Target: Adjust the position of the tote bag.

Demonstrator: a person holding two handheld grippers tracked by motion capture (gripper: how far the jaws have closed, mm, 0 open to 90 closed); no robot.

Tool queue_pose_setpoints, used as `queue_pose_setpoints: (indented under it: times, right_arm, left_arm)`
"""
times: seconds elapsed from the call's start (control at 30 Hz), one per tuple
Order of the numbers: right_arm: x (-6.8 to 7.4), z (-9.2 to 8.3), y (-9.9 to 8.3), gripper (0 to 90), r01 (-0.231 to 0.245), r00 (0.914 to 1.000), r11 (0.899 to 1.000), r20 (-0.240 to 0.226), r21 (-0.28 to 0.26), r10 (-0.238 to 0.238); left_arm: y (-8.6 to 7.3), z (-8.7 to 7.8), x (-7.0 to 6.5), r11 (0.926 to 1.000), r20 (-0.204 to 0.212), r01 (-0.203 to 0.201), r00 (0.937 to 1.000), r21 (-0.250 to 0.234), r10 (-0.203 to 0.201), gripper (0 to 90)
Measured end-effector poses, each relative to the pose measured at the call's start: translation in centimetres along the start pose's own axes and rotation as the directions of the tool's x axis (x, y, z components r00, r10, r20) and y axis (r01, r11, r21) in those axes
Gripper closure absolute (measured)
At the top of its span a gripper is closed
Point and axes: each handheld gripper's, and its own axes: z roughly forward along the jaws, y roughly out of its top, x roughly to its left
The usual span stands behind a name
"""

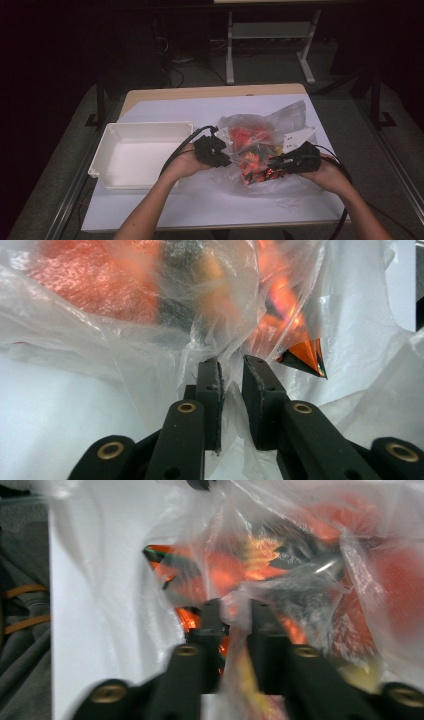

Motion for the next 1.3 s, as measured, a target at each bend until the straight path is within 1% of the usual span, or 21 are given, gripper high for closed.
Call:
queue_pose_setpoints:
  times: [0.07,0.17,0.23,0.27,0.3,0.33,0.4,0.43,0.5,0.63,0.67,0.73,0.77,0.83,0.93,0.97,1.0,1.07,1.1,1.2,1.3]
  right_arm:
    - [-0.4,0.5,0.4,88.1,0.001,1.0,1.0,-0.002,0.007,-0.001]
    - [-1.1,1.3,1.1,89.0,-0.01,0.9999,1.0,-0.01,0.008,0.01]
    - [-1.4,1.4,1.4,89.1,-0.014,0.9999,1.0,-0.01,0.0,0.014]
    - [-1.6,1.5,1.6,89.1,-0.011,0.9999,1.0,-0.003,-0.005,0.011]
    - [-1.6,1.5,1.8,89.1,-0.022,0.9997,1.0,-0.006,-0.007,0.022]
    - [-1.8,1.5,2.0,89.1,-0.018,0.9998,1.0,0.0,-0.01,0.018]
    - [-2.2,1.4,2.1,89.1,-0.027,0.9996,0.999,0.007,-0.024,0.028]
    - [-2.5,1.4,2.1,89.2,-0.034,0.9994,0.999,0.011,-0.027,0.034]
    - [-2.9,1.4,2.1,89.2,-0.049,0.9985,0.998,0.023,-0.031,0.049]
    - [-3.6,1.6,2.5,89.2,-0.068,0.9972,0.997,0.031,-0.027,0.069]
    - [-3.8,1.8,2.6,89.2,-0.061,0.9975,0.998,0.036,-0.023,0.062]
    - [-4.1,2.0,2.8,89.2,-0.064,0.9969,0.998,0.045,-0.017,0.064]
    - [-4.2,2.2,2.9,89.2,-0.064,0.997,0.998,0.043,-0.019,0.065]
    - [-4.6,2.5,2.9,89.2,-0.072,0.9965,0.997,0.041,-0.021,0.073]
    - [-4.9,3.1,2.8,89.2,-0.078,0.9965,0.997,0.03,-0.015,0.078]
    - [-4.9,3.2,2.8,89.1,-0.078,0.9964,0.997,0.03,-0.015,0.079]
    - [-4.9,3.2,2.8,89.1,-0.079,0.9964,0.997,0.03,-0.015,0.08]
    - [-5.1,3.2,2.7,89.1,-0.08,0.9961,0.997,0.038,-0.02,0.08]
    - [-5.2,3.1,2.6,89.0,-0.087,0.9953,0.996,0.039,-0.021,0.088]
    - [-5.6,2.8,2.3,89.0,-0.09,0.9943,0.996,0.055,-0.025,0.091]
    - [-5.9,2.5,1.9,89.0,-0.1,0.9926,0.995,0.066,-0.028,0.102]
  left_arm:
    - [-0.1,-0.5,-0.1,0.9998,0.003,0.0,1.0,-0.019,0.0,74.7]
    - [-0.2,-1.4,-0.2,0.9988,0.008,0.001,1.0,-0.048,-0.001,71.9]
    - [-0.3,-2.0,-0.2,0.9982,0.001,-0.008,1.0,-0.059,0.008,70.5]
    - [-0.4,-2.3,-0.2,0.9978,0.001,-0.002,1.0,-0.067,0.002,69.2]
    - [-0.5,-2.6,-0.2,0.9972,0.001,0.004,1.0,-0.074,-0.004,68.5]
    - [-0.6,-2.9,-0.1,0.9968,0.0,0.009,1.0,-0.079,-0.009,67.4]
    - [-0.7,-3.5,-0.1,0.9956,-0.003,0.011,0.9999,-0.093,-0.012,65.3]
    - [-0.8,-3.8,-0.1,0.9937,-0.001,0.019,0.9998,-0.111,-0.019,64.3]
    - [-0.8,-4.5,-0.1,0.9902,0.003,0.023,0.9997,-0.138,-0.023,64.1]
    - [-0.2,-5.2,-0.3,0.9814,0.035,0.027,0.9992,-0.19,-0.021,64.4]
    - [0.1,-5.1,-0.5,0.9789,0.048,0.029,0.9987,-0.203,-0.02,64.9]
    - [0.6,-4.7,-0.8,0.9756,0.068,0.02,0.9977,-0.219,-0.005,65.9]
    - [1.0,-4.3,-1.0,0.9757,0.075,0.002,0.997,-0.219,0.015,65.9]
    - [1.6,-3.5,-1.3,0.9758,0.084,-0.018,0.9958,-0.218,0.037,66.2]
    - [2.4,-2.0,-1.8,0.9752,0.118,-0.026,0.9916,-0.22,0.053,66.7]
    - [2.6,-1.5,-1.9,0.9763,0.127,-0.03,0.9902,-0.214,0.058,67.1]
    - [2.7,-0.9,-2.0,0.9777,0.135,-0.035,0.9887,-0.207,0.064,67.9]
    - [2.9,0.2,-2.3,0.9843,0.151,-0.046,0.9859,-0.171,0.072,68.7]
    - [2.9,0.7,-2.5,0.9873,0.153,-0.049,0.9856,-0.151,0.073,69.2]
    - [2.7,2.0,-2.7,0.992,0.149,-0.064,0.9856,-0.109,0.08,69.2]
    - [2.1,3.1,-2.5,0.9966,0.142,-0.056,0.9877,-0.06,0.064,69.2]
